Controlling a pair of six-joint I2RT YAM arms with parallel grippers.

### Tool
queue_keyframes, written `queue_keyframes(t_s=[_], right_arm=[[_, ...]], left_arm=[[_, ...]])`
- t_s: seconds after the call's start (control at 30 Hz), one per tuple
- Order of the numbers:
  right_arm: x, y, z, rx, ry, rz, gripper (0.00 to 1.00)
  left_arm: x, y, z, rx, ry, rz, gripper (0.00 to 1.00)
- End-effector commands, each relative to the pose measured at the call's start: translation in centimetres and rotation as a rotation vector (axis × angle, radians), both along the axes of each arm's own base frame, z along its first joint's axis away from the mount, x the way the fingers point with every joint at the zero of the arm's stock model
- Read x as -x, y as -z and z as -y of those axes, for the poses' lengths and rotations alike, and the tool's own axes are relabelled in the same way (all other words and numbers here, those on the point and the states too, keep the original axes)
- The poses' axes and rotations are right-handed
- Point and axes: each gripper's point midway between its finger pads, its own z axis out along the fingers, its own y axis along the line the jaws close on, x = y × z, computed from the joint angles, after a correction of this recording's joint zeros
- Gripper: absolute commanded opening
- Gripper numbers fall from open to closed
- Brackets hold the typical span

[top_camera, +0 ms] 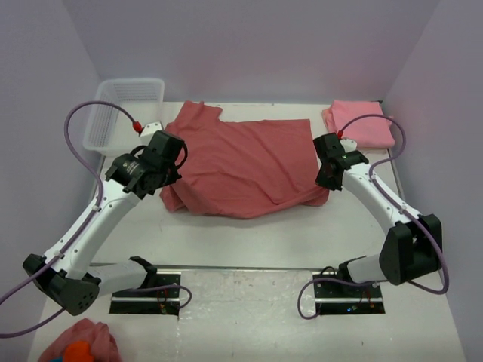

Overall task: Fold and stack the t-shirts
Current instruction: Flatten out the tshirt

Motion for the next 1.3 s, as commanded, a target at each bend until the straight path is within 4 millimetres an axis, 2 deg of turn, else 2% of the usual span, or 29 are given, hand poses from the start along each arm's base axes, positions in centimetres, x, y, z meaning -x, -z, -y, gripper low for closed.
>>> queue_keyframes(t_s=[0.0, 0.2, 0.3, 0.57, 0.73, 0.8, 0.87, 0.9, 0.93, 0.97, 1.0, 1.03, 1.07, 1.1, 1.13, 1.17, 1.2, 1.23, 1.27], right_arm=[[-1.7, -0.9, -0.6, -0.017, -0.024, 0.034, 0.00], [-2.4, -0.7, 0.4, 0.021, -0.012, 0.023, 0.00], [-2.8, -1.3, 0.7, 0.022, -0.015, 0.053, 0.00], [-4.0, -1.6, 0.2, 0.003, -0.048, 0.047, 0.00], [-5.0, -3.5, 0.3, 0.017, -0.082, 0.130, 0.00], [-5.2, -6.3, 0.4, 0.012, -0.100, 0.223, 0.00], [-5.6, -9.3, 0.2, 0.000, -0.127, 0.325, 0.00], [-5.5, -12.6, 0.0, -0.003, -0.172, 0.418, 0.00], [-5.5, -14.8, -0.4, -0.013, -0.198, 0.485, 0.00], [-5.3, -16.8, -0.6, -0.013, -0.215, 0.537, 0.00], [-4.7, -21.1, -1.2, -0.012, -0.267, 0.649, 0.00], [-4.2, -23.1, -1.5, -0.011, -0.294, 0.700, 0.00], [-3.6, -25.1, -2.1, -0.014, -0.330, 0.746, 0.00], [-2.3, -29.0, -3.1, -0.002, -0.403, 0.835, 0.00], [-1.5, -30.8, -3.2, 0.026, -0.416, 0.871, 0.00], [0.0, -34.5, -3.4, 0.050, -0.461, 0.946, 0.00], [1.4, -35.9, -4.4, 0.035, -0.513, 0.969, 0.00], [2.7, -37.6, -3.9, 0.031, -0.507, 1.007, 0.00], [4.7, -41.4, -3.2, 0.005, -0.505, 1.093, 0.00]], left_arm=[[-2.0, -3.9, -0.4, -0.016, -0.023, 0.137, 0.00], [-1.3, -5.9, -3.3, -0.115, -0.114, 0.168, 0.00], [-0.9, -6.5, -3.9, -0.127, -0.126, 0.182, 0.00], [-2.0, -5.5, -3.3, -0.154, -0.121, 0.155, 0.00], [-2.9, -7.2, -2.5, -0.112, -0.083, 0.224, 0.00], [-2.9, -9.0, -1.9, -0.080, -0.022, 0.274, 0.00], [-3.5, -12.0, -0.8, -0.036, 0.057, 0.377, 0.00], [-3.1, -14.0, -0.6, 0.003, 0.087, 0.445, 0.00], [-3.3, -16.1, 0.5, 0.058, 0.134, 0.518, 0.00], [-2.9, -18.5, 0.5, 0.067, 0.166, 0.580, 0.00], [-2.5, -20.7, 0.7, 0.096, 0.193, 0.647, 0.00], [-2.3, -22.0, 0.7, 0.103, 0.205, 0.678, 0.00], [-1.6, -25.0, 0.5, 0.105, 0.231, 0.748, 0.00], [-1.2, -26.8, 0.9, 0.122, 0.265, 0.791, 0.00], [-0.7, -28.3, 0.9, 0.132, 0.285, 0.828, 0.00], [0.6, -31.1, 0.7, 0.140, 0.318, 0.904, 0.00], [1.6, -33.0, 1.2, 0.170, 0.370, 0.964, 0.00], [2.5, -34.4, 1.0, 0.184, 0.386, 1.006, 0.00], [4.4, -36.8, 0.4, 0.201, 0.408, 1.082, 0.00]])
